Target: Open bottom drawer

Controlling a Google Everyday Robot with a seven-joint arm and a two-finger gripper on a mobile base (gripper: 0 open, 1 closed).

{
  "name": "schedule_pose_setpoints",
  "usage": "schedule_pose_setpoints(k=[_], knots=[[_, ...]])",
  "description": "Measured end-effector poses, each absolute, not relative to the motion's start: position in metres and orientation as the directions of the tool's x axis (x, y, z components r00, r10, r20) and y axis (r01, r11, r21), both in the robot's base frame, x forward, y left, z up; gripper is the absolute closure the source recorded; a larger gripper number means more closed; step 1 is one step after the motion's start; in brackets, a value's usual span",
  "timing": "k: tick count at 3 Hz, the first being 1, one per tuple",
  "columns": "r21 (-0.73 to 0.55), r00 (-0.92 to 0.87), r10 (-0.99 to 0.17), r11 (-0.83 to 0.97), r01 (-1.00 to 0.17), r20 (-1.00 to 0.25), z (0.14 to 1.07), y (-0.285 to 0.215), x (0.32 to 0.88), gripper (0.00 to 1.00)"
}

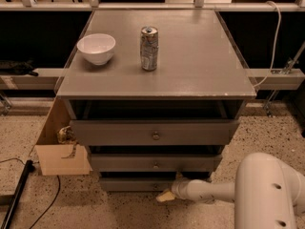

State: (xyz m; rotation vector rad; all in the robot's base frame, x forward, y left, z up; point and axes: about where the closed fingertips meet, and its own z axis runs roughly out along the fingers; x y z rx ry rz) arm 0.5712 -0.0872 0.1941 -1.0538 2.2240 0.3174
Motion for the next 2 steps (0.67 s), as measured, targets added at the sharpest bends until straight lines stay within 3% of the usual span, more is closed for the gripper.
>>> schedule_pose_setpoints(k=[2], knots=[[-0.078,-0.506,-0.621,0.674,-0.735,-0.599,0.156,-0.098,0.591,0.00]])
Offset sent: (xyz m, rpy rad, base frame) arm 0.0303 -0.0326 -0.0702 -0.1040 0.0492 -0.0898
